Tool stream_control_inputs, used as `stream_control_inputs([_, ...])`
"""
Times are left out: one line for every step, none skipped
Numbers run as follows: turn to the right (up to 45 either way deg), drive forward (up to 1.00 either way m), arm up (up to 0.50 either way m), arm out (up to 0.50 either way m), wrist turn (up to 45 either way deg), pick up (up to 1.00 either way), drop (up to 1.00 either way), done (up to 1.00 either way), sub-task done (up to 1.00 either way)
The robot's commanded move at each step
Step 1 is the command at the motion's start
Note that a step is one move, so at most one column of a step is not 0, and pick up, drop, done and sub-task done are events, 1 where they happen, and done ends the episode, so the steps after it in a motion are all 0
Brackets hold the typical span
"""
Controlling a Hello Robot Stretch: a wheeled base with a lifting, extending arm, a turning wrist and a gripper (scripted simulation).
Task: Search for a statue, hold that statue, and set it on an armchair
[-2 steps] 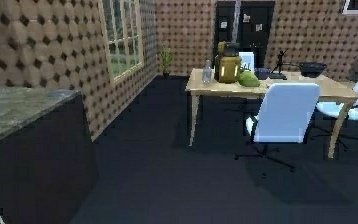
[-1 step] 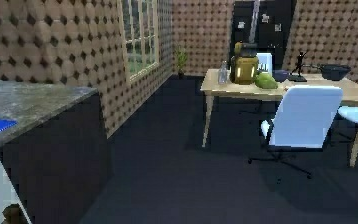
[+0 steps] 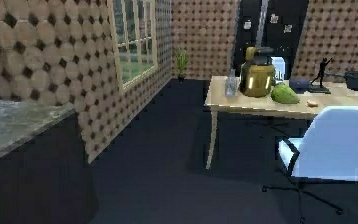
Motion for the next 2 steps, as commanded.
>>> stream_control_inputs([-6.0, 0.0, 0.0, 0.0, 0.0, 0.0, 0.0, 0.0, 0.0])
stream_control_inputs([0.0, 1.0, 0.0, 0.0, 0.0, 0.0, 0.0, 0.0, 0.0])
